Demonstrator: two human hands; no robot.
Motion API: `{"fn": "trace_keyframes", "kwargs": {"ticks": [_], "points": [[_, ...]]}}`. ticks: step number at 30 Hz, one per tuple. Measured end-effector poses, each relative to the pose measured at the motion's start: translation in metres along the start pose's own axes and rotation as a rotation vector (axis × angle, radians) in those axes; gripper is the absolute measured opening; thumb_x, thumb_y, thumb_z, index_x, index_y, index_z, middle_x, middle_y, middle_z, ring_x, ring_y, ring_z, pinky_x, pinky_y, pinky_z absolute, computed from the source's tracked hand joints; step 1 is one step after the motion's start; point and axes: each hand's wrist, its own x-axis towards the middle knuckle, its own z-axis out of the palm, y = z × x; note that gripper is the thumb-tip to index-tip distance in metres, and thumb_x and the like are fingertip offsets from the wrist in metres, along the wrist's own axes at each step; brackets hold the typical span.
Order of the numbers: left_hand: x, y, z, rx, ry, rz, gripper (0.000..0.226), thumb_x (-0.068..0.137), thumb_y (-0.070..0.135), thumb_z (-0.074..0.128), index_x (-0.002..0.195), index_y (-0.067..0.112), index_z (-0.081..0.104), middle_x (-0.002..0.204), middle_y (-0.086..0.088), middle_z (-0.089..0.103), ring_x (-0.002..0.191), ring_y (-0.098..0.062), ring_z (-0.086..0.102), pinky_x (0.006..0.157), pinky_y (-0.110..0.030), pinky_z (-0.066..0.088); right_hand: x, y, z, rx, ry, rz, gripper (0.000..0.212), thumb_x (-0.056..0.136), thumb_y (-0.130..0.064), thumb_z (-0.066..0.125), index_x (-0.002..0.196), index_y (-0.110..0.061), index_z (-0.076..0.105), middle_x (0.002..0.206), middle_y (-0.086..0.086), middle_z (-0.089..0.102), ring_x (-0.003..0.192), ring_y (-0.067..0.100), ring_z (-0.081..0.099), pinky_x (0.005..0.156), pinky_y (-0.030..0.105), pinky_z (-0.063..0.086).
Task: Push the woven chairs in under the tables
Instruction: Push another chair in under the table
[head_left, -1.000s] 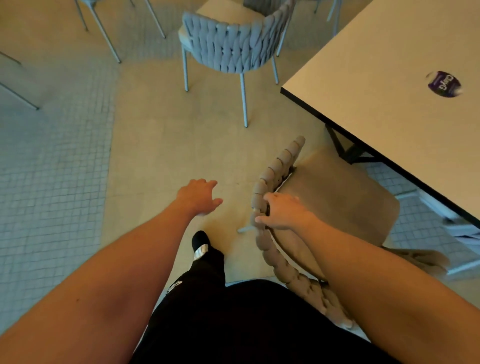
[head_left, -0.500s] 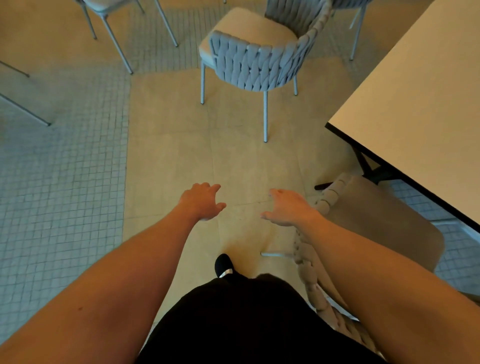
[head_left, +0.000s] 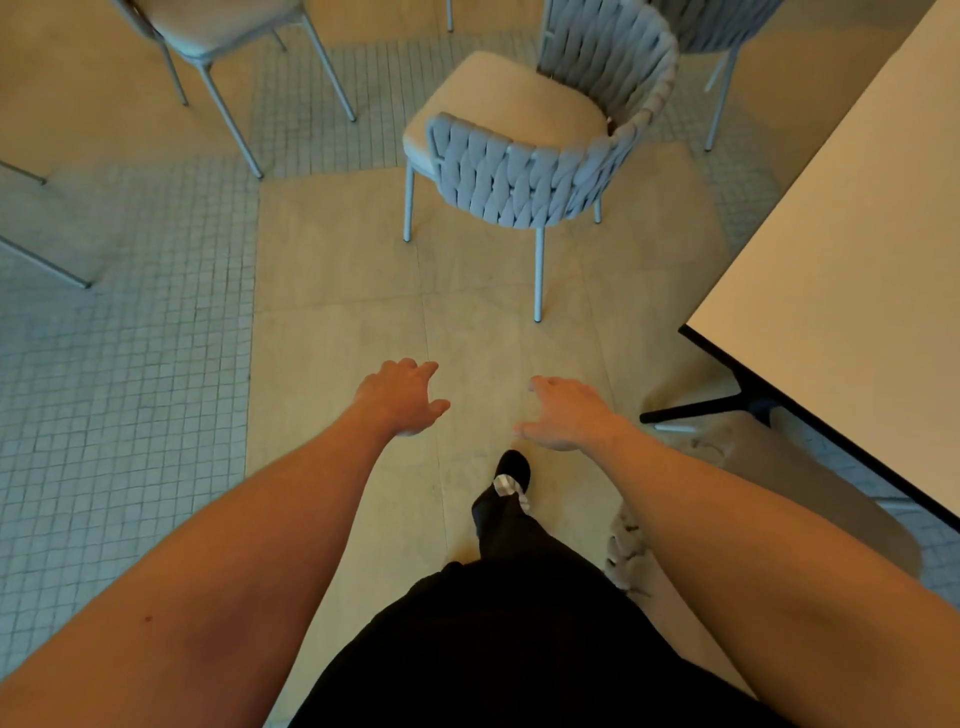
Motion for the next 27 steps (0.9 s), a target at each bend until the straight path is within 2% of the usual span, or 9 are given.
{"fn": "trace_keyframes", "kwargs": {"ticks": [10, 17, 27], "points": [[0.105, 0.01, -0.086, 0.011, 0.019, -0.005, 0.07, 0.1, 0.055, 0.047, 0.158, 0.023, 0.026, 0.156, -0.01, 0.037, 0.142, -0.032, 0.035, 0.11, -0.05, 0.04, 0.093, 0.032, -0.1, -0.062, -0.005, -0.01, 0.081, 0.093, -0.067, 0.056, 0.152, -0.016, 0.035, 0.15, 0.011, 0.047, 0.135, 0.034, 0.046, 0.111, 0.049, 0.038], [0.168, 0.011, -0.135, 0.009, 0.019, 0.015, 0.071, 0.099, 0.055, 0.048, 0.158, 0.022, 0.026, 0.157, -0.011, 0.037, 0.142, -0.032, 0.035, 0.11, -0.051, 0.039, 0.145, 0.045, -0.155, -0.033, -0.001, 0.004, 0.083, 0.093, -0.064, 0.059, 0.155, -0.015, 0.033, 0.157, 0.01, 0.041, 0.142, 0.033, 0.041, 0.115, 0.049, 0.034], [0.281, -0.013, -0.206, 0.011, 0.013, 0.067, 0.072, 0.099, 0.057, 0.049, 0.158, 0.023, 0.024, 0.157, -0.01, 0.036, 0.142, -0.032, 0.034, 0.109, -0.05, 0.041, 0.244, 0.049, -0.225, -0.025, 0.013, 0.064, 0.078, 0.091, -0.064, 0.061, 0.147, -0.014, 0.04, 0.145, 0.011, 0.052, 0.129, 0.033, 0.051, 0.107, 0.05, 0.042]]}}
